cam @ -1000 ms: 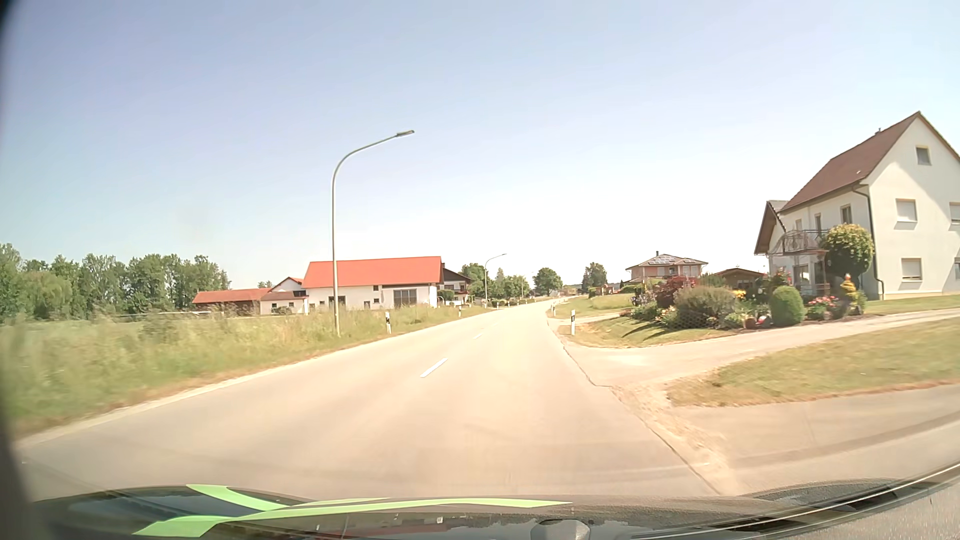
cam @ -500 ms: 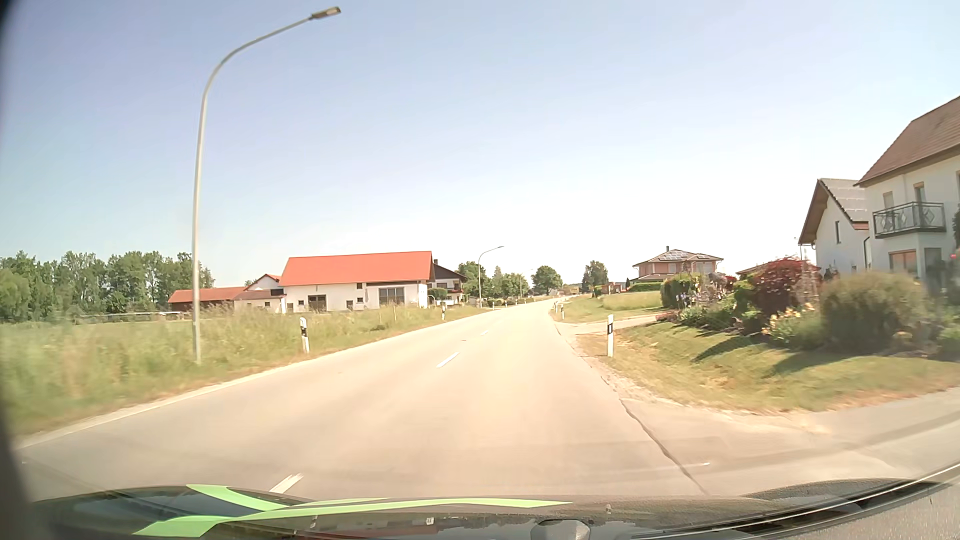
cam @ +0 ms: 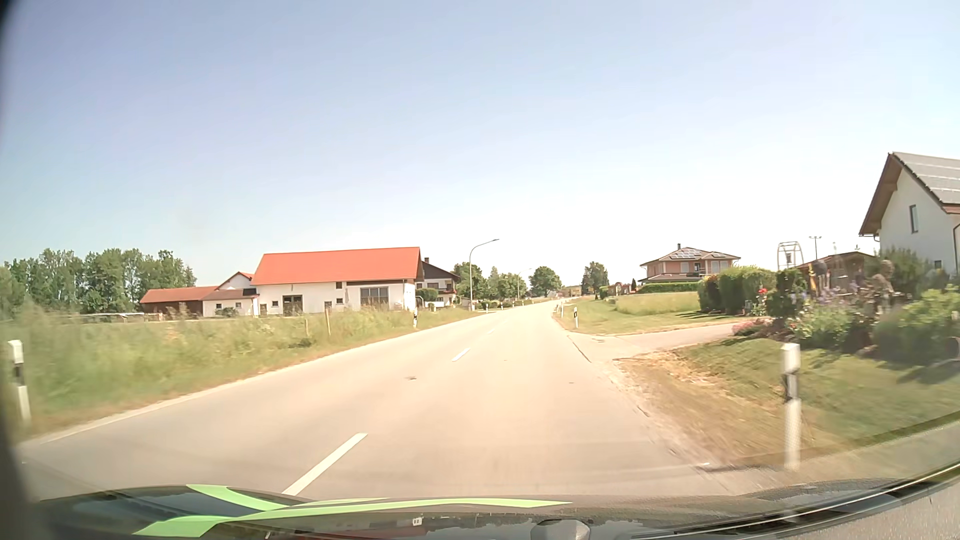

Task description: Follow the waypoints while adhering to traffic rules and regulations

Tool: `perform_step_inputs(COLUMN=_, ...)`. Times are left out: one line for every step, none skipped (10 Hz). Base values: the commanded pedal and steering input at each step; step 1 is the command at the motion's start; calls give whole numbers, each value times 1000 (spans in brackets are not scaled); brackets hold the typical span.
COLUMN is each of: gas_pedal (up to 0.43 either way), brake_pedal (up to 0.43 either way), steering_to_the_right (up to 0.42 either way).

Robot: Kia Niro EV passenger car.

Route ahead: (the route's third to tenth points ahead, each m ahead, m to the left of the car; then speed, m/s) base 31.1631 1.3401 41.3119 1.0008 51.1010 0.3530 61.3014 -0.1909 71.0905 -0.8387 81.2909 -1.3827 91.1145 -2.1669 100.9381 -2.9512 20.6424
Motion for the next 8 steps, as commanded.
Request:
perform_step_inputs(gas_pedal=138, brake_pedal=0, steering_to_the_right=5)
perform_step_inputs(gas_pedal=138, brake_pedal=0, steering_to_the_right=5)
perform_step_inputs(gas_pedal=138, brake_pedal=0, steering_to_the_right=5)
perform_step_inputs(gas_pedal=130, brake_pedal=0, steering_to_the_right=5)
perform_step_inputs(gas_pedal=130, brake_pedal=0, steering_to_the_right=5)
perform_step_inputs(gas_pedal=110, brake_pedal=0, steering_to_the_right=5)
perform_step_inputs(gas_pedal=79, brake_pedal=0, steering_to_the_right=3)
perform_step_inputs(gas_pedal=79, brake_pedal=0, steering_to_the_right=2)
